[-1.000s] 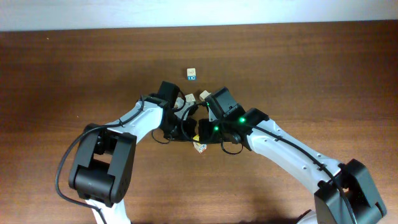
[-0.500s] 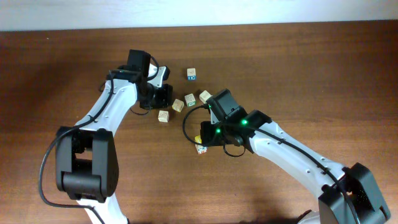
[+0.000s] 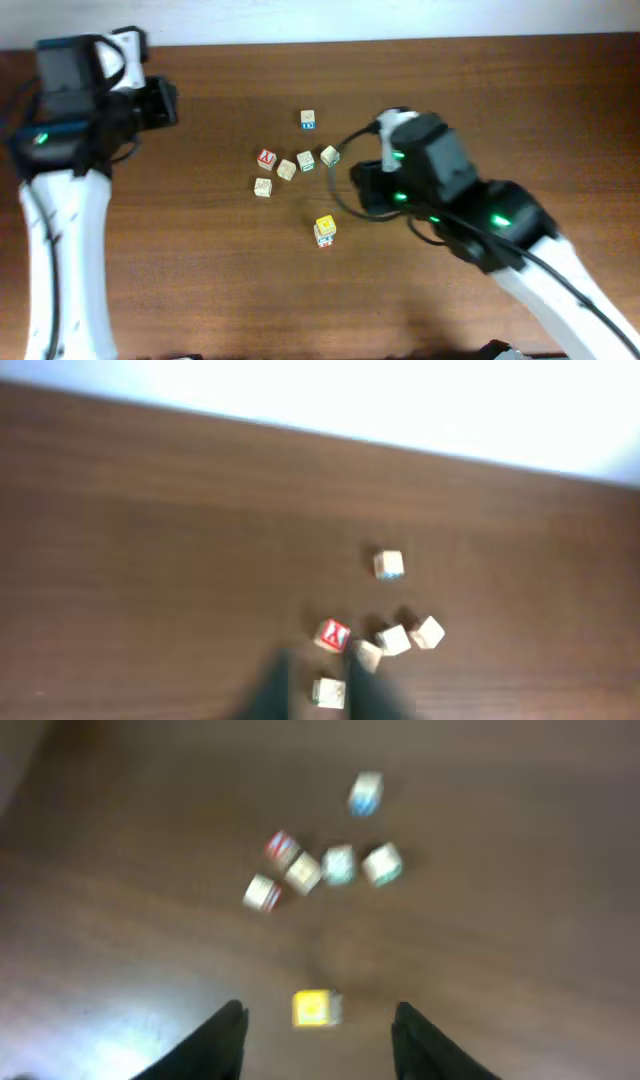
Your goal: Rotate 3 blocks
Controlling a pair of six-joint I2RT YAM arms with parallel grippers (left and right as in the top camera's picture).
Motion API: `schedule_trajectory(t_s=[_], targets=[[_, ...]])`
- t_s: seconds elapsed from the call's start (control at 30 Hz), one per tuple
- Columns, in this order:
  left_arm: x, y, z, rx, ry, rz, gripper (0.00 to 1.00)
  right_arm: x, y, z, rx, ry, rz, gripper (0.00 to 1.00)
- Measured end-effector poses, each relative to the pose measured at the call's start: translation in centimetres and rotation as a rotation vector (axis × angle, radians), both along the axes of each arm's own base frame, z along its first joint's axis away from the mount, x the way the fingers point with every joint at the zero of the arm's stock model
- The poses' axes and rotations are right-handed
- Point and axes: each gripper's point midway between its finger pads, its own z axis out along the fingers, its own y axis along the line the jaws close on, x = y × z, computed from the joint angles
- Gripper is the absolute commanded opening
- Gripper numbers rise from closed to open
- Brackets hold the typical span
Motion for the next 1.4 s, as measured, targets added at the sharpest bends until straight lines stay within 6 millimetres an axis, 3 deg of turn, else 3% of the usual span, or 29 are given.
schedule_trajectory(t_s=[0.07, 0.13, 0.23, 0.33, 0.4, 0.43, 0.57, 0.63, 0.67, 0.73, 0.87, 0.9, 0.97, 1.07, 1.13, 1.23, 1.3, 1.4], targets=[[-2.5, 1.2, 2.5, 0.018, -0.044, 0.046, 0.99, -1.1, -4.3, 3.6, -0.009, -0.110, -0.111, 0.99], [-3.8, 1.3, 4.3, 0.024, -0.090, 0.054, 0.99, -3.7, -8.3, 7.9, 0.023, -0.255, -0.205, 0.99], [-3.9, 1.3, 4.4, 0.025, -0.093, 0.055, 0.99, -9.0, -12.5, 13.4, 0.133, -0.457, -0.264, 0.99], [-3.9, 1.3, 4.4, 0.025, -0.092, 0.055, 0.99, -11.9, -14.4, 15.0, 0.188, -0.539, -0.281, 0.99], [-3.9, 1.3, 4.4, 0.025, -0.093, 0.055, 0.99, -12.3, -14.7, 15.3, 0.197, -0.552, -0.285, 0.99], [-3.9, 1.3, 4.4, 0.025, -0.093, 0.055, 0.99, -12.3, -14.7, 14.9, 0.188, -0.541, -0.284, 0.99], [-3.9, 1.3, 4.4, 0.025, -0.094, 0.055, 0.99, -14.0, -15.8, 9.1, 0.029, -0.337, -0.274, 0.99], [-4.0, 1.3, 4.4, 0.024, -0.091, 0.054, 0.99, -13.9, -17.1, 8.3, 0.003, -0.324, -0.346, 0.99], [-3.9, 1.3, 4.4, 0.025, -0.092, 0.055, 0.99, -13.8, -18.3, 6.9, -0.028, -0.310, -0.423, 0.99], [-3.9, 1.3, 4.3, 0.024, -0.091, 0.055, 0.99, -12.7, -19.4, 5.8, -0.082, -0.411, -0.461, 0.99], [-4.0, 1.3, 4.3, 0.024, -0.088, 0.054, 0.99, -10.4, -19.0, 4.0, -0.126, -0.730, -0.395, 0.99], [-4.0, 1.3, 4.3, 0.024, -0.090, 0.055, 0.99, -9.7, -18.8, 2.2, -0.138, -0.744, -0.381, 0.99], [-4.0, 1.3, 4.3, 0.024, -0.088, 0.055, 0.99, -7.9, -18.3, 0.7, -0.117, -0.855, -0.375, 0.99], [-4.0, 1.3, 4.3, 0.024, -0.089, 0.055, 0.99, -5.7, -16.9, -4.3, -0.114, -0.953, -0.299, 0.99], [-4.0, 1.3, 4.4, 0.024, -0.091, 0.055, 0.99, -4.8, -16.4, -9.4, -0.131, -0.883, -0.256, 0.99], [-4.0, 1.3, 4.3, 0.024, -0.089, 0.055, 0.99, -4.8, -16.3, -11.3, -0.144, -0.845, -0.239, 0.99], [-4.0, 1.3, 4.3, 0.024, -0.090, 0.055, 0.99, -4.8, -16.3, -13.8, -0.159, -0.767, -0.230, 0.99], [-4.0, 1.3, 4.3, 0.024, -0.090, 0.055, 0.99, -4.8, -16.3, -13.7, -0.159, -0.769, -0.230, 0.99]])
